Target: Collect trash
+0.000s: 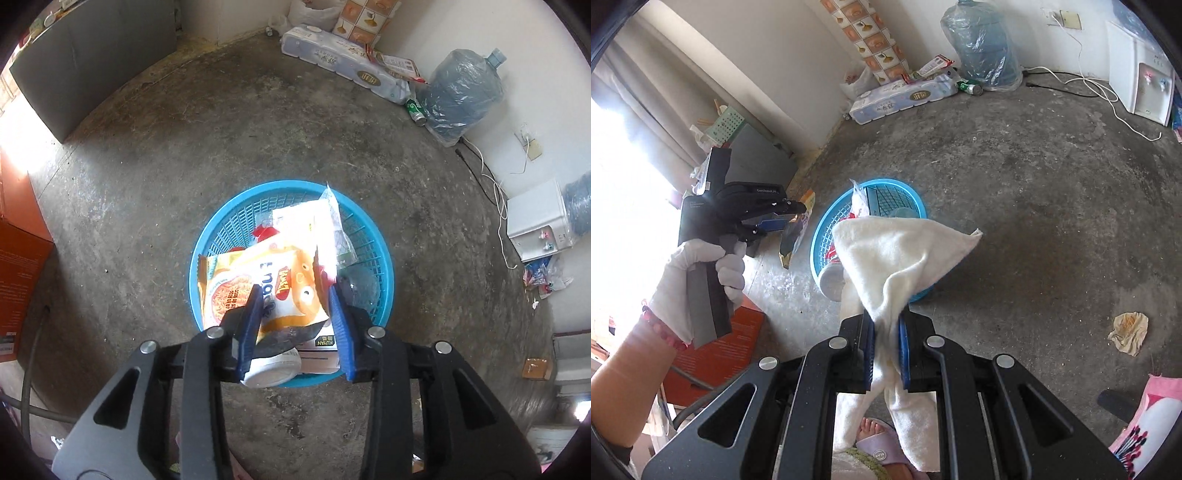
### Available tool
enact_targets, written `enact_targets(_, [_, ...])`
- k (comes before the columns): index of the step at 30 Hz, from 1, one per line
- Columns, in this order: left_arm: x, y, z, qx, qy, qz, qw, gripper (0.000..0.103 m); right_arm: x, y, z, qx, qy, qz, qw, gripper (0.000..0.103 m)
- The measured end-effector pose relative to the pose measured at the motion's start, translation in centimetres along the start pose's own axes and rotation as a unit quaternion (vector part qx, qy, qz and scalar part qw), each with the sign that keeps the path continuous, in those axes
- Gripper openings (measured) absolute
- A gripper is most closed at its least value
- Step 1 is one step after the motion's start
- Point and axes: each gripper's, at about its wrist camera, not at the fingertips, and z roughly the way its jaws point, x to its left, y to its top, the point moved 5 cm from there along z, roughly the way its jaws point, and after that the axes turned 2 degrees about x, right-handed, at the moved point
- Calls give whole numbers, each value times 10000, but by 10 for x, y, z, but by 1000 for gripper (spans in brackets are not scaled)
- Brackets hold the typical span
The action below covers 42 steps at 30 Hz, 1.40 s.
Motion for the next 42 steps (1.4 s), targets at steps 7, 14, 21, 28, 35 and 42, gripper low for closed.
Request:
enact_targets(7, [17, -2, -60, -301, -340, 19, 9990, 44, 15, 11, 17, 149, 129, -119, 9997, 11])
enact_targets(14, [44, -31, -169, -752, -161, 601, 9952, 51, 75, 50, 52, 264, 382, -807, 9957, 11])
enact_targets(21, [87, -116, -273, -1228, 406, 914, 9874, 67, 114, 87, 142, 758, 177, -1346, 9878, 41])
enact_targets(28, [130, -208, -321, -1903, 1107, 526, 9741, 69, 96, 83, 159, 872, -101, -997, 9911, 48])
enact_targets(35, [134, -267, -363, -2693, 1009, 144, 9576, 77, 109, 55, 51, 165, 320, -1254, 9915, 50])
enact_targets(42, [120, -319, -402, -3432, 853, -181, 9352, 92, 156, -13, -96, -1081, 442, -2213, 9682, 94])
